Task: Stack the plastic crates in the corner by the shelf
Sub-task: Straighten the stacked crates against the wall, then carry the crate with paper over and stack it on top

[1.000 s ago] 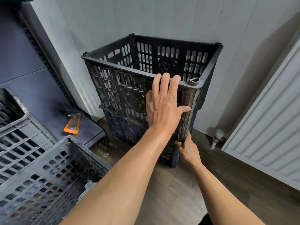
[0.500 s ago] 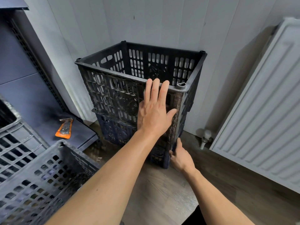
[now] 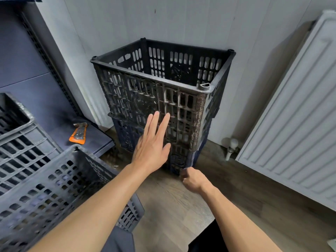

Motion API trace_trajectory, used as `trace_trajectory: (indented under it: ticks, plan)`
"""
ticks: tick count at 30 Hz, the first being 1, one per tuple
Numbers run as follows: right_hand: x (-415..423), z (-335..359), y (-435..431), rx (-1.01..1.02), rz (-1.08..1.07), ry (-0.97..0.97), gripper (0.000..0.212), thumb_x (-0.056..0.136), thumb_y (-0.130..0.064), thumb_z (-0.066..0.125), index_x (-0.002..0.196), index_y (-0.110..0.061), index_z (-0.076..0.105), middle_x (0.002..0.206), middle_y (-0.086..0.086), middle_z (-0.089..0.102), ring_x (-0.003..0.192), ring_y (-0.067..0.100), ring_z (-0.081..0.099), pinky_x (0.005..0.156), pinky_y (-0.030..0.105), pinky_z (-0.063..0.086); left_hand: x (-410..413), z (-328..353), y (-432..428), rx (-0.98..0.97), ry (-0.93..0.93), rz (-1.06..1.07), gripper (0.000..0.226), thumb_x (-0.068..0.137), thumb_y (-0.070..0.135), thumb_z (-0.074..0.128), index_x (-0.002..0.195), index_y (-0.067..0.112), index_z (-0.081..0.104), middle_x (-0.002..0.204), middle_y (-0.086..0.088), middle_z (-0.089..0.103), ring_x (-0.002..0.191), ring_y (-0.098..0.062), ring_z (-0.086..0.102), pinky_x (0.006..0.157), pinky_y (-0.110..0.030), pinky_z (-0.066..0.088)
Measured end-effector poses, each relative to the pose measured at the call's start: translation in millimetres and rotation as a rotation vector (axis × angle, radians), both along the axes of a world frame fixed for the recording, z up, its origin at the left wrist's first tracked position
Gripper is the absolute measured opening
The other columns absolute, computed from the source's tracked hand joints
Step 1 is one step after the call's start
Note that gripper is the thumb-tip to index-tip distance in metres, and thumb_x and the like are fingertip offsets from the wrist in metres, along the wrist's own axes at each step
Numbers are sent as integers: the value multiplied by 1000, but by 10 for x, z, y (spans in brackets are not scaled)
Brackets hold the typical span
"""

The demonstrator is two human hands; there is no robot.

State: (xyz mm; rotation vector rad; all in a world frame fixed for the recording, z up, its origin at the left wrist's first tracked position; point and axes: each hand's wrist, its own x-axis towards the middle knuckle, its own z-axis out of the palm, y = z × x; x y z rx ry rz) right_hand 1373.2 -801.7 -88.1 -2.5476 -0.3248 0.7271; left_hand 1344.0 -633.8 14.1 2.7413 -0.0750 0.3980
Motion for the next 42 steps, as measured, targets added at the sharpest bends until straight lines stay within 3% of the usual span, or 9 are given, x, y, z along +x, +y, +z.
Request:
trace_trajectory:
  ticks: [5,9,12,16,20,27,32,35,42]
  plan:
    - [-169,68,297,128,87,-92,29,97,-26,46,116,-15,67,114,5,69,104,28,63,88,37,50,-333,-361,364,-7,380,162,63,99,36,49,154,28,20,160,-3,20,149,-20,9,112,-47,33]
    - [-415,145,752,271,124,-201,42,100,-38,42,75,-10,59,73,5,64,70,25,59,65,41,42,-619,-280,554,-76,701,205,54,95,45,51,145,27,43,148,1,46,134,-22,44,108,-40,40]
    - [-657,221,1114,350,177,-315,46,101,-40,39,71,-11,57,68,0,58,65,19,53,60,37,37,-891,-111,767,-105,712,223,45,94,45,51,137,30,52,139,3,56,122,-20,54,99,-36,45]
    - [-883,316,1499,434,344,-439,22,98,-28,48,99,-22,69,96,-7,64,91,14,57,76,34,47,-1320,71,1087,-138,727,361,46,96,42,52,139,24,52,138,-2,57,125,-22,54,100,-36,46]
    - [-994,280,1909,376,534,-390,46,99,-43,42,64,-17,58,71,-2,60,77,24,60,65,36,43,-1901,194,1481,-236,808,489,54,99,43,49,149,22,40,153,2,41,137,-18,43,108,-34,39]
    - [-1408,257,2335,223,858,-216,53,97,-60,36,72,-15,50,66,3,56,70,28,56,59,37,39,-2856,123,1958,-324,880,761,56,102,45,43,149,15,39,157,-2,34,141,-20,36,111,-32,32]
    - [-1635,206,2341,17,1111,100,74,78,-86,32,107,-26,64,106,1,67,101,22,61,90,40,47,-3129,-183,1729,-290,1045,653,69,89,75,33,127,22,56,130,0,59,112,-21,57,91,-39,46]
    - [-1726,171,2316,-127,1239,-43,74,73,-87,39,118,-34,64,118,-2,66,112,22,59,91,38,46,-3129,-508,1422,-263,1090,572,45,88,62,50,102,20,54,110,-6,65,89,-24,58,71,-37,44]
    - [-1808,134,2269,-284,1355,-320,43,83,-58,57,115,-30,61,117,-4,65,115,20,58,88,34,42,-2963,-833,1219,-312,921,770,23,97,38,52,114,27,64,114,-6,63,111,-27,56,77,-29,34]
